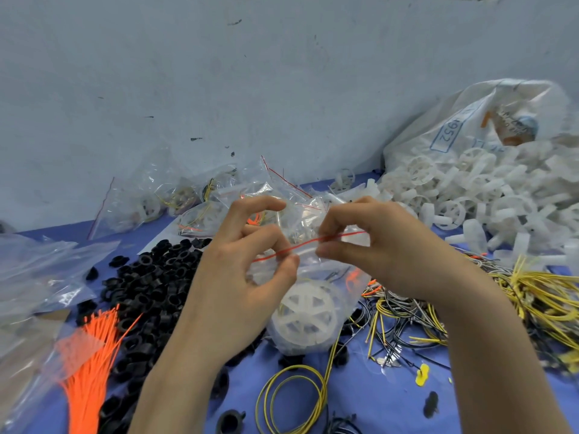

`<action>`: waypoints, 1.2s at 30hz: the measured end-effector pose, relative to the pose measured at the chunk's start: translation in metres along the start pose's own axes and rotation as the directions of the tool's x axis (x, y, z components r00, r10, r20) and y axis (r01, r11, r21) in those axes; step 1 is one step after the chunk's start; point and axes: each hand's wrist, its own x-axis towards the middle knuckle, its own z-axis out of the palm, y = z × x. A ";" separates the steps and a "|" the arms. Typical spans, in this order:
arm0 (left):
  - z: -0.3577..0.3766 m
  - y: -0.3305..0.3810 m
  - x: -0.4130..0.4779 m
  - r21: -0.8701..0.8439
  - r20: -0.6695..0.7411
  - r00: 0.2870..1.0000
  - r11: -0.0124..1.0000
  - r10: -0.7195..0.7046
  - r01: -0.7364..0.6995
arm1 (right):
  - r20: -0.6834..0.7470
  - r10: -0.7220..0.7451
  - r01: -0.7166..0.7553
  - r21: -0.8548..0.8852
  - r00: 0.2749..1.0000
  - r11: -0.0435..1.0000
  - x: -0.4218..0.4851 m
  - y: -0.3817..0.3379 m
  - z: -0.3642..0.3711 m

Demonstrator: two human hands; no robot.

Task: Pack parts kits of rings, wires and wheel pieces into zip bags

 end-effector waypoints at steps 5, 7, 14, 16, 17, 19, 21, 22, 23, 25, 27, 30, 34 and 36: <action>-0.004 -0.001 0.000 0.039 0.025 0.999 0.999 -0.025 0.024 | 0.002 -0.060 0.060 -0.052 0.998 0.997 0.001 -0.004 0.004; -0.007 -0.002 -0.001 0.041 0.021 0.999 0.998 -0.047 0.046 | 0.001 -0.073 0.073 -0.022 0.997 0.997 0.002 -0.008 0.006; -0.010 0.000 0.000 0.045 0.033 0.999 0.999 0.028 -0.029 | 0.023 -0.091 0.092 -0.013 0.996 0.996 0.004 -0.010 0.009; -0.009 0.001 0.000 0.032 0.038 0.999 0.999 0.038 -0.039 | 0.012 -0.092 0.092 -0.019 0.996 0.996 0.003 -0.009 0.007; -0.008 0.001 0.000 0.026 0.043 0.998 0.999 0.043 -0.044 | 0.000 -0.085 0.085 -0.023 0.996 0.996 0.003 -0.009 0.007; -0.008 -0.001 0.000 0.009 0.060 0.997 0.999 0.039 -0.040 | -0.020 -0.060 0.060 -0.019 0.998 0.998 0.002 -0.006 0.006; -0.010 -0.004 -0.001 0.012 0.074 0.997 0.999 0.029 -0.030 | -0.020 -0.014 0.014 -0.009 1.000 1.000 0.002 -0.002 0.004; -0.011 -0.005 -0.001 0.021 0.074 0.997 0.999 0.024 -0.025 | -0.025 0.013 -0.013 -0.001 1.000 1.000 0.001 0.001 0.003; -0.012 -0.007 -0.001 0.026 0.071 0.997 0.999 0.016 -0.018 | -0.032 0.036 -0.036 0.009 0.999 0.999 0.001 0.003 0.003; -0.014 -0.008 -0.001 0.023 0.071 0.997 1.000 0.005 -0.007 | -0.035 0.063 -0.062 0.019 0.997 0.998 -0.001 0.006 0.002; -0.016 -0.009 -0.001 0.021 0.085 0.996 1.000 0.000 -0.002 | -0.032 0.069 -0.069 0.017 0.997 0.997 -0.002 0.006 0.002; -0.020 -0.012 0.000 0.009 0.089 0.996 1.000 -0.016 0.015 | -0.084 0.085 -0.081 0.047 0.993 0.996 -0.001 0.008 0.002; -0.023 -0.017 -0.001 -0.009 0.071 0.996 0.999 -0.046 0.047 | -0.097 0.150 -0.134 0.159 0.984 0.978 -0.001 0.015 0.001; -0.024 -0.020 -0.002 -0.049 0.060 0.996 0.996 -0.068 0.071 | -0.101 0.153 -0.130 0.203 0.983 0.970 -0.003 0.020 -0.003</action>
